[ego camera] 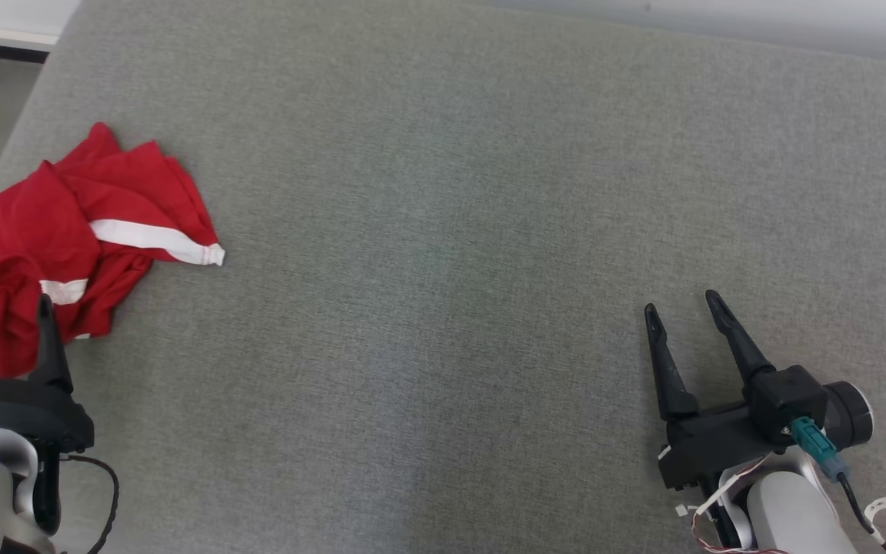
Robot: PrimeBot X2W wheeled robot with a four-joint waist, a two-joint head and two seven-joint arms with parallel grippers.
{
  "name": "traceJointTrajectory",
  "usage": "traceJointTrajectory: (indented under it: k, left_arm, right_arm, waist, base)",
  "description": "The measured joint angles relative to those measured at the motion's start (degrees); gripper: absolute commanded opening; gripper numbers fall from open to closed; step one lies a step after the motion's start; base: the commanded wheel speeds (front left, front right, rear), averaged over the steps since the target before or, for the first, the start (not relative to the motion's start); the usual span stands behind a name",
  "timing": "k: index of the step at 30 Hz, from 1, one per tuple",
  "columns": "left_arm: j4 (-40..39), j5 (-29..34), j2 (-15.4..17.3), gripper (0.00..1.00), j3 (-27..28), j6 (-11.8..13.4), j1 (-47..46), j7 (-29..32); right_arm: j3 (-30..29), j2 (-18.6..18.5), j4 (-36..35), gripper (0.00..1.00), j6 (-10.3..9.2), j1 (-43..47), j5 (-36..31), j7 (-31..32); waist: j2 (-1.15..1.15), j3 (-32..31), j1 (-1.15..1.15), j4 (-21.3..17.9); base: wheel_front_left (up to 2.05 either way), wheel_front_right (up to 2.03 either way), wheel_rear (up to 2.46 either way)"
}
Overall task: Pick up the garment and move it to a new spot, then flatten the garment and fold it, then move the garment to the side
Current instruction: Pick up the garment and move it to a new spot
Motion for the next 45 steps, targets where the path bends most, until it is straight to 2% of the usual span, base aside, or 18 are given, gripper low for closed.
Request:
traceJointTrajectory:
  k: [6,12,13,14,15,25,30,35,39,45]
  left_arm:
    - [1.7,-0.8,0.7,1.0,-3.0,0.0,-1.6,0.0]
    - [3.4,-0.6,0.9,1.0,-3.4,0.0,-3.8,0.0]
    - [3.8,-0.1,1.0,0.95,-3.5,0.1,-3.9,0.0]
    - [4.1,0.4,1.0,0.42,-3.8,0.3,-4.1,0.0]
    - [4.4,0.5,1.0,0.0,-3.8,0.3,-4.4,0.0]
    - [8.2,0.7,1.9,0.0,-3.1,1.5,-5.8,0.0]
    - [1.5,2.5,2.5,0.0,-3.9,1.3,-7.2,0.0]
    - [-6.0,4.6,2.0,0.0,-7.2,0.5,-8.0,0.0]
    - [-11.3,4.8,0.0,0.0,-11.1,0.4,-8.7,0.0]
    - [-16.6,1.4,-7.0,0.0,-20.9,0.0,-8.7,0.0]
  right_arm:
    - [-0.1,-0.7,-0.5,1.0,0.0,-0.2,0.0,0.0]
    - [0.2,-0.7,-0.6,1.0,0.0,-1.3,-0.1,0.0]
    - [0.4,-0.6,-0.6,1.0,0.0,-1.5,-0.1,0.0]
    - [0.5,-0.6,-0.5,1.0,0.0,-1.6,-0.1,0.0]
    - [0.7,-0.5,-0.4,1.0,0.0,-1.9,-0.1,0.0]
    - [0.4,0.7,1.2,1.0,0.0,-2.7,0.3,0.0]
    - [0.0,1.7,1.9,1.0,0.0,-2.3,0.8,0.0]
    - [0.2,3.0,2.4,1.0,0.0,-2.1,1.8,0.0]
    - [0.4,3.5,2.9,1.0,0.0,-1.3,2.4,0.0]
    - [0.6,3.9,3.7,1.0,0.0,-0.8,3.6,0.0]
  waist:
    - [0.0,1.6,0.0,-1.0]
    - [0.0,3.2,-0.01,-1.6]
    - [0.0,3.4,-0.01,-1.7]
    - [0.0,3.6,-0.01,-1.9]
    - [0.0,3.8,-0.01,-2.2]
    - [0.0,3.1,-0.01,-4.5]
    - [0.0,1.7,-0.01,-5.2]
    - [0.0,-0.6,-0.01,-6.1]
    - [-0.01,-2.2,-0.02,-7.6]
    - [-0.01,-4.4,-0.02,-11.2]
  base:
    - [0.0,0.0,0.0]
    - [0.0,0.0,0.0]
    - [0.0,0.0,0.0]
    - [0.0,0.0,0.0]
    - [0.0,0.0,0.0]
    - [0.0,0.0,0.0]
    - [0.0,0.0,0.0]
    - [0.0,0.0,0.0]
    - [0.0,0.0,0.0]
    - [0.0,0.0,0.0]
